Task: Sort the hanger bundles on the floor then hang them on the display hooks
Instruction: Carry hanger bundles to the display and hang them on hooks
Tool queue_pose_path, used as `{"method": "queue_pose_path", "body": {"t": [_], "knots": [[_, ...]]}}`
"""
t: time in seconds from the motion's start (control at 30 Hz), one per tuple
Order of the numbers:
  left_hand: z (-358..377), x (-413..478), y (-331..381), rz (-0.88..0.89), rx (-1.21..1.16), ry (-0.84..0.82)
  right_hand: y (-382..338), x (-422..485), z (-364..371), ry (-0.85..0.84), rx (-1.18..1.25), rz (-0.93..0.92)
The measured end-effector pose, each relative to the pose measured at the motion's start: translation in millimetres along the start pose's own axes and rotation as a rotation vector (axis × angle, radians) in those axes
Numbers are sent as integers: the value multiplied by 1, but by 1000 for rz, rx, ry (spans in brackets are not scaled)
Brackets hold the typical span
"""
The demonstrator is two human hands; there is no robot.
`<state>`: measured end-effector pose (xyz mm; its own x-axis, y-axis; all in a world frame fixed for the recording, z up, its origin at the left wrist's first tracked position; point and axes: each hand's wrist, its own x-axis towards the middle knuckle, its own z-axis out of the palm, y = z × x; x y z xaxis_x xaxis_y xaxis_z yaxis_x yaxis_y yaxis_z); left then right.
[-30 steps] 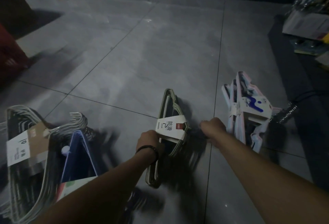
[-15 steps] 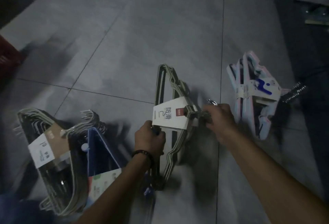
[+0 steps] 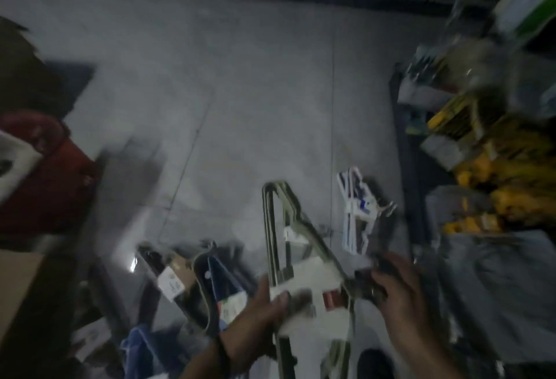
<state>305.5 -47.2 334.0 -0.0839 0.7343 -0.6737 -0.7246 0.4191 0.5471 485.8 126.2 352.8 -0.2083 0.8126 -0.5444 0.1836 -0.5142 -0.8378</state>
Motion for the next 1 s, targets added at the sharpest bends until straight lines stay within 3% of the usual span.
{"method": "queue_pose_path", "body": {"t": [0.13,0.23,0.37,0.5,0.57,0.67,0.7,0.8,1.0], "knots": [[62,-95,84,183,128,84,-92,-114,-3,-8,-4,-56],[111,-161,126,284,204,127,-151,-196,-7,128,-31,-151],[179,-230,153,353,194,197,-199,-288,-32,194,-54,-317],[250,-286,163,361,182,148,-253,-370,-77,224,56,-308],[285,-308,157,383,188,111,-263,-410,-106,348,-115,-415],[335,-338,134,421,240,58,-272,-477,-140,719,-749,-660],[351,-345,122,431,260,23,-276,-498,-150,765,-860,-717],[406,-367,80,447,369,-62,-285,-546,-184,665,-876,-701],[503,-411,-18,537,640,-254,-264,-582,-269,868,-866,-592]]}}
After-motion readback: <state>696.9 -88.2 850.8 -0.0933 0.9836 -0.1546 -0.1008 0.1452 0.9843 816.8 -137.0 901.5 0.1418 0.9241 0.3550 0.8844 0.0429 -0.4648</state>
